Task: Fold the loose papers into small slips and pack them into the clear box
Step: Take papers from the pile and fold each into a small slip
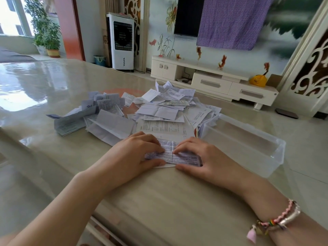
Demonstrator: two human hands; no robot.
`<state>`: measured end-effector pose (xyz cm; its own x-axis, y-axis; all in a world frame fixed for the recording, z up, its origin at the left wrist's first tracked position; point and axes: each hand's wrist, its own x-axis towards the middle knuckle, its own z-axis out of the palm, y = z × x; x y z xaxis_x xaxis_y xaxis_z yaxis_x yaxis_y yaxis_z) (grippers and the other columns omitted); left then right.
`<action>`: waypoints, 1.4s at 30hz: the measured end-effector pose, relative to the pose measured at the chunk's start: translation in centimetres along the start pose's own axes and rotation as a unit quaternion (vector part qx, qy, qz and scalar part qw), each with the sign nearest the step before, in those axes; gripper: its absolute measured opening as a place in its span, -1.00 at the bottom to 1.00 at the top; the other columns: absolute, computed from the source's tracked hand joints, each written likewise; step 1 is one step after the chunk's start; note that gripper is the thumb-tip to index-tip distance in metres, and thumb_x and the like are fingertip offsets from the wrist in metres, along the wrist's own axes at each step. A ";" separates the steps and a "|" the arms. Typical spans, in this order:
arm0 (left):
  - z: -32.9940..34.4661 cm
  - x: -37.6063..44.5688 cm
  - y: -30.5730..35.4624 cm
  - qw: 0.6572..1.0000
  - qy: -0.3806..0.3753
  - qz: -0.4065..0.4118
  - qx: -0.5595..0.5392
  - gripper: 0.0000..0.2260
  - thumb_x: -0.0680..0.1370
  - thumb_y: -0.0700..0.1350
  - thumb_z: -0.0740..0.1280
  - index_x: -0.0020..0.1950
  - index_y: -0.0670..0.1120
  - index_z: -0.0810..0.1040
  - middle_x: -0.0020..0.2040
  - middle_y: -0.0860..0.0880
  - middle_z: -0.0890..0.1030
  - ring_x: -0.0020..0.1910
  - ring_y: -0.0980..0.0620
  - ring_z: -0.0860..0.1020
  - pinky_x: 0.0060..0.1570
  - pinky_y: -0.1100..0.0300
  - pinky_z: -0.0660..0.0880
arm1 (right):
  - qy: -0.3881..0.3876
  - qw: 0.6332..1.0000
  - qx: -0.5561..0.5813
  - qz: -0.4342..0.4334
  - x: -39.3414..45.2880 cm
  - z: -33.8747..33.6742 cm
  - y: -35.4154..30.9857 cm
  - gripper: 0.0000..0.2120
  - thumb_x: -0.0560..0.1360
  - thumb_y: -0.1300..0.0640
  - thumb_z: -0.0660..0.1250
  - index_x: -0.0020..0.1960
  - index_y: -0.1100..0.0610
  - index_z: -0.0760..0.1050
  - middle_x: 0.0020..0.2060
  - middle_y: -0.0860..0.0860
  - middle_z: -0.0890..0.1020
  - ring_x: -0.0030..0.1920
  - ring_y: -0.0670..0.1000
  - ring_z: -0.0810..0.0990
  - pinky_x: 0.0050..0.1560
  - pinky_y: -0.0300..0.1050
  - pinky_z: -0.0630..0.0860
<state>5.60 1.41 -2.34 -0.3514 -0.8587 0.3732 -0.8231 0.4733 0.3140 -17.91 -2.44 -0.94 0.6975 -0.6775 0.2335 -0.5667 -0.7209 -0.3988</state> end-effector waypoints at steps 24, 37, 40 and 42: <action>1.3 0.8 2.3 0.981 0.049 -0.187 0.029 -0.73 0.57 0.15 0.24 0.20 0.05 0.38 -0.13 0.10 0.42 0.06 0.00 0.45 0.04 0.14 0.34 | 0.082 0.969 -0.061 0.224 0.8 0.4 -0.7 -0.73 0.53 -0.16 0.28 -0.09 0.05 0.43 -0.25 -0.09 0.54 -0.22 -0.05 0.50 -0.26 -0.10 0.35; 1.6 0.8 2.1 0.993 0.070 -0.055 0.080 -0.77 0.48 -0.20 0.40 0.04 0.10 0.63 0.01 0.06 0.53 0.02 -0.06 0.50 0.01 0.06 0.43 | 0.093 0.973 -0.189 0.090 0.4 0.6 -1.3 -0.71 0.46 0.31 0.28 0.12 0.06 0.47 0.01 -0.04 0.44 0.06 0.03 0.44 0.04 -0.07 0.43; 1.5 0.8 1.8 0.994 0.072 -0.039 0.068 -0.81 0.51 -0.07 0.27 0.01 0.12 0.65 -0.07 0.11 0.56 -0.04 -0.03 0.53 -0.07 0.15 0.37 | 0.072 0.980 -0.176 0.052 0.0 0.6 -1.1 -0.81 0.51 0.20 0.29 0.09 0.02 0.54 -0.01 -0.08 0.53 0.04 -0.02 0.51 0.05 -0.10 0.41; 1.5 0.7 1.8 0.996 0.062 -0.041 0.057 -0.69 0.50 0.13 0.13 0.01 0.14 0.64 -0.08 0.14 0.55 -0.04 0.02 0.53 -0.06 0.18 0.35 | 0.062 0.984 -0.161 0.045 -0.2 0.4 -1.0 -0.83 0.54 0.00 0.30 0.10 -0.01 0.54 0.00 -0.12 0.54 0.04 -0.08 0.50 0.05 -0.17 0.35</action>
<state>3.21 1.31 -2.80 -0.2301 -0.8591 0.4571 -0.8941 0.3721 0.2494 -17.32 -1.59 -0.91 0.5912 -0.7386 0.3241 -0.7470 -0.6529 -0.1253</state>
